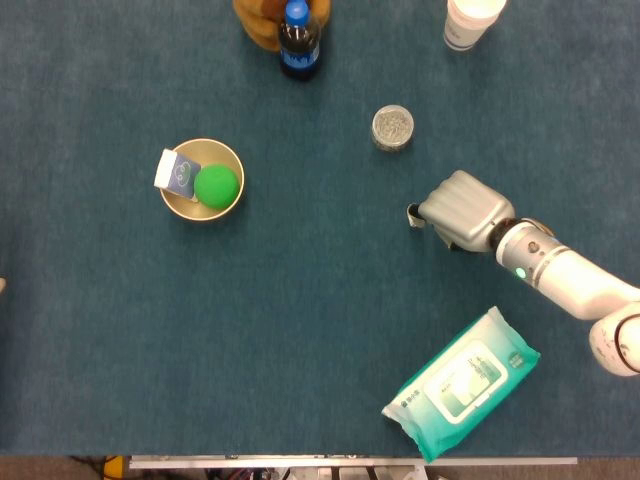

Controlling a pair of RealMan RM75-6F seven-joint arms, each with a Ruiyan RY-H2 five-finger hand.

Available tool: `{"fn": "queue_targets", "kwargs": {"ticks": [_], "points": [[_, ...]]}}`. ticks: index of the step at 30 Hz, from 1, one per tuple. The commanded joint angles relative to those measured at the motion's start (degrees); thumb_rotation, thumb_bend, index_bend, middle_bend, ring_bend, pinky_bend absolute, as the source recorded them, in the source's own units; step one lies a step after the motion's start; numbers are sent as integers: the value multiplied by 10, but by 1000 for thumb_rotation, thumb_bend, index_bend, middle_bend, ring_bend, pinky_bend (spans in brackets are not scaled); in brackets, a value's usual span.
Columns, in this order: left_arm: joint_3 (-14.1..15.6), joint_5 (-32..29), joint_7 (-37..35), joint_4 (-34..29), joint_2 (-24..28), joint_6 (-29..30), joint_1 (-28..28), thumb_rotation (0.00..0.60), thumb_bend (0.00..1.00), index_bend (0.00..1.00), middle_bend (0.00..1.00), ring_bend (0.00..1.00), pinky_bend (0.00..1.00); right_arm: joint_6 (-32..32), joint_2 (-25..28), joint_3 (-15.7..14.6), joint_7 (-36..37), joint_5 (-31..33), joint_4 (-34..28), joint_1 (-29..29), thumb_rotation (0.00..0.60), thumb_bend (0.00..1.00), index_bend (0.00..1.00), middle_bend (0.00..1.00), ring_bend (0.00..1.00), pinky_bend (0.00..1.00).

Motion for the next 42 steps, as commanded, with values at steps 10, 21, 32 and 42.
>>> {"fn": "queue_targets", "kwargs": {"ticks": [10, 21, 32, 42], "points": [[0, 0, -3, 3, -1, -1, 0, 600, 81, 251, 156, 200, 380, 12, -12, 11, 13, -29, 23, -18, 600, 1000, 342, 1000, 1000, 1000], [0, -1, -8, 6, -3, -2, 1, 600, 81, 251, 156, 200, 380, 23, -12, 24, 34, -60, 31, -37, 600, 1000, 321, 1000, 1000, 1000], [0, 3, -5, 4, -3, 0, 0, 600, 82, 251, 156, 200, 380, 53, 22, 28, 68, -101, 13, -74, 600, 1000, 320, 1000, 1000, 1000], [-3, 19, 2, -2, -2, 15, -4, 600, 82, 251, 156, 200, 380, 160, 98, 17, 162, -183, -1, -166, 600, 1000, 229, 941, 763, 1000]]}}
